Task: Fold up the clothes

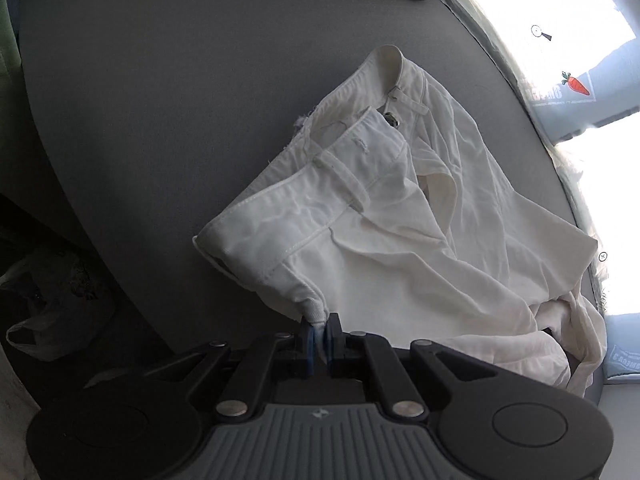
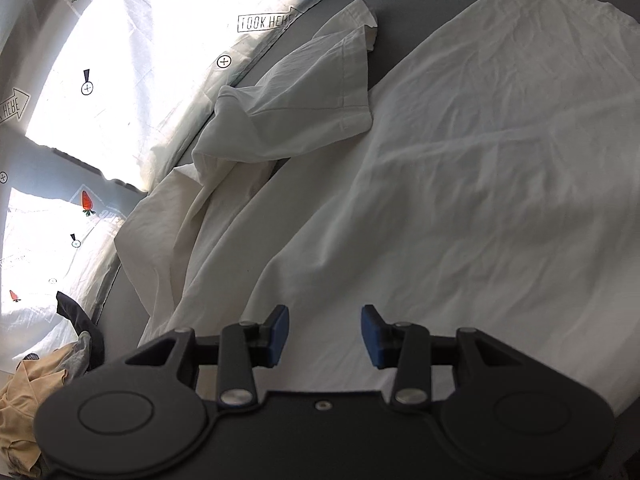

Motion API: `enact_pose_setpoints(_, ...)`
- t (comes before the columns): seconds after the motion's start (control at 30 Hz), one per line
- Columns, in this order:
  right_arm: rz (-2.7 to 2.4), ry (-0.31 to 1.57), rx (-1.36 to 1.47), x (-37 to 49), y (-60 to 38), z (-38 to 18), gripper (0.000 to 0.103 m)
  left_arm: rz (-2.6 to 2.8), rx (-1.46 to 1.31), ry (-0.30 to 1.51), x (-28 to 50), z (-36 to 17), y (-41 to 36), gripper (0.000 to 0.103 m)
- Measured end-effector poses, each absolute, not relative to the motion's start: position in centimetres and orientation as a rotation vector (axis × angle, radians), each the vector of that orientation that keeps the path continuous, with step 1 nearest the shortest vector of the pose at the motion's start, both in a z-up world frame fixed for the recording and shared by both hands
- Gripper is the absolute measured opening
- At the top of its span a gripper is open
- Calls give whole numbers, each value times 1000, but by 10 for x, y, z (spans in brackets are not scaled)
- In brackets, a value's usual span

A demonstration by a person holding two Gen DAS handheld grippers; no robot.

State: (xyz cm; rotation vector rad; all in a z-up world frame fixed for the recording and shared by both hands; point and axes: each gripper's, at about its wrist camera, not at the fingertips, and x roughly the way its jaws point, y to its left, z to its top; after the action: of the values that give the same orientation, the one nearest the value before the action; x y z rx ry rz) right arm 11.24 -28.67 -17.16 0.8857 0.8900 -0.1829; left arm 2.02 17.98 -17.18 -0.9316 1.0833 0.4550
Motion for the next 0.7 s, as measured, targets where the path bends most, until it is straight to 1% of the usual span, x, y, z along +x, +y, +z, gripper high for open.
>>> enact_pose_setpoints(0.17,-250,870,897,118,-306,-172,46,464,-934,1077,26,-174,179,10)
enact_pose_setpoints(0.37,-348,807,928,145,-345,-166,47,494,-980,1081,25,-180,180,10)
enact_pose_setpoints(0.5,-471,767,1030,169,-392,-167,48,520,-1012,1093,23,-184,183,12)
enact_pose_setpoints(0.57,-552,764,1093,183,-419,-170,52,536,-1017,1105,23,-185,182,13)
enact_pose_setpoints(0.7,-667,741,1178,210,-465,-173,52,564,-1022,1121,27,-186,181,13)
